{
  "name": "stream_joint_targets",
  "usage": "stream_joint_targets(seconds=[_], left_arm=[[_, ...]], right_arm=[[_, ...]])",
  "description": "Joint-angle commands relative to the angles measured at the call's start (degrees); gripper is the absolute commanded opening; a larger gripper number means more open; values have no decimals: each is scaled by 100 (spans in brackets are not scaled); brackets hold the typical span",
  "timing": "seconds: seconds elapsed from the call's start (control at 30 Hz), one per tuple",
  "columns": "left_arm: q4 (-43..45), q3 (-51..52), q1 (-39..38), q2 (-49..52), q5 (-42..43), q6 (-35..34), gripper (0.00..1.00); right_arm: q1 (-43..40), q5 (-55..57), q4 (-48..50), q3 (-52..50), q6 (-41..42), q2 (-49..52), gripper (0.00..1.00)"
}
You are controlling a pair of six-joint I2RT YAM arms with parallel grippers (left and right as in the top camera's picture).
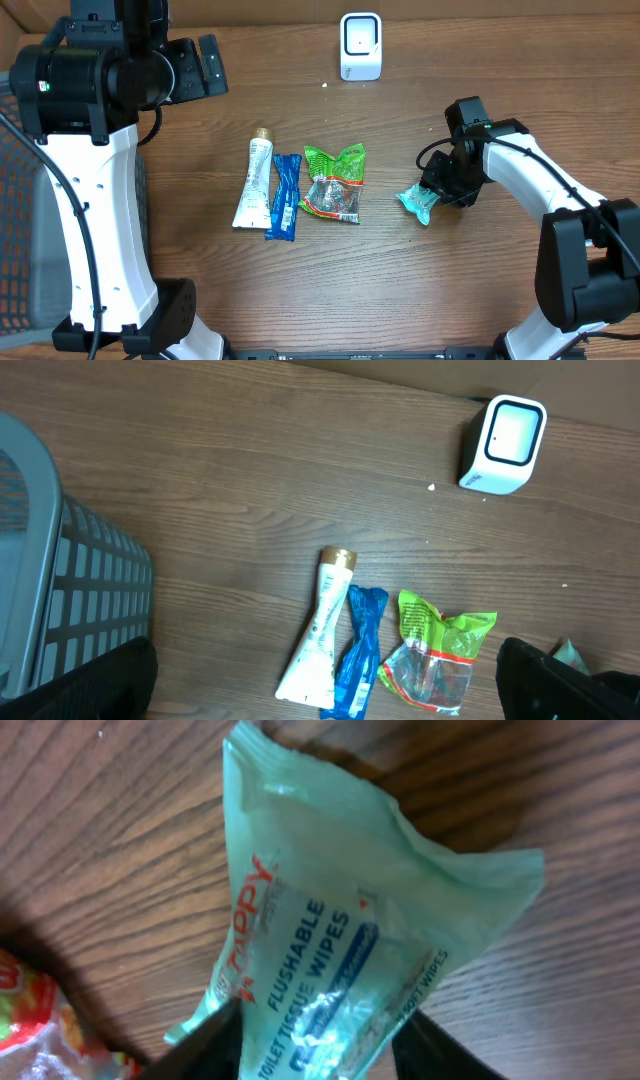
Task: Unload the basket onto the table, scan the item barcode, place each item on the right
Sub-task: 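Grasp the mint wet-wipes pack with the right gripper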
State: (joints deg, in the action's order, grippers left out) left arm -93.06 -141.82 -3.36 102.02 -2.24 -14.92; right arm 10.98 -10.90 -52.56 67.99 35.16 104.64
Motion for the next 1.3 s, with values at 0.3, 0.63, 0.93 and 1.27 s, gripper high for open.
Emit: stream_joint_targets(seconds=[0.3,0.63,0.93,1.27], left_arm=[[24,26,-4,-9,-74,-96,100],[24,26,-4,-9,-74,-96,100],[24,26,-4,-9,-74,-96,100],[24,26,-4,-9,-74,-96,100]], right_arm=[[31,483,511,-155,-3287,87,35],[-433,354,92,981,-3272,81,75],[-793,-894,-1480,1106,-634,81,69],[-715,-927,-280,-245,116,81,62]])
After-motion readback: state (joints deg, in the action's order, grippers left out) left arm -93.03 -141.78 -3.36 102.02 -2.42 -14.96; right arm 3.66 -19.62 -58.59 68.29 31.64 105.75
